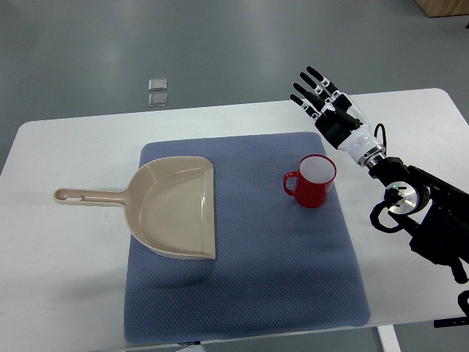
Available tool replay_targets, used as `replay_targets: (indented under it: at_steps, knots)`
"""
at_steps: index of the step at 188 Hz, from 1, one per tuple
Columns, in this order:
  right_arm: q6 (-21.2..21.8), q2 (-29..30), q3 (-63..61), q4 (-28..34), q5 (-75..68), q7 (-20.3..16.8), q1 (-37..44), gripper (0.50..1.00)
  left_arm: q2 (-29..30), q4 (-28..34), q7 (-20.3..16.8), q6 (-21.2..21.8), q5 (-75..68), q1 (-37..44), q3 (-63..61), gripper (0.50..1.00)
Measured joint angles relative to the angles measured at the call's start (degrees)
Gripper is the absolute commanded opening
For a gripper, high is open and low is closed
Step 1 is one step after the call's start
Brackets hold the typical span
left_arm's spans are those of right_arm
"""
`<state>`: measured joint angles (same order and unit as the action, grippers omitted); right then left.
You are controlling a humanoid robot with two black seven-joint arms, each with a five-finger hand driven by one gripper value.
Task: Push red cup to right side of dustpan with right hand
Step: 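Swing the right hand down and toward the red mug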
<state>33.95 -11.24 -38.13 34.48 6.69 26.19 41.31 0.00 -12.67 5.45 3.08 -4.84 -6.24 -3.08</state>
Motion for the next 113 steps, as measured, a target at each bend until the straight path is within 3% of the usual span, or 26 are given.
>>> replay_targets:
  at_steps: [79,113]
  knots:
    - [1.1,-17.3,0.1,8.5,27.2,1.1,0.6,0.934,0.0,-0.1,0.0,0.0,-0.2,0.0,0.0,1.0]
    - [1.1,-20.4,0.1,10.8,38.1,6.0,-1.4,0.934,0.0,-0.1,0.0,0.0,-0.3,0.0,0.0,1.0]
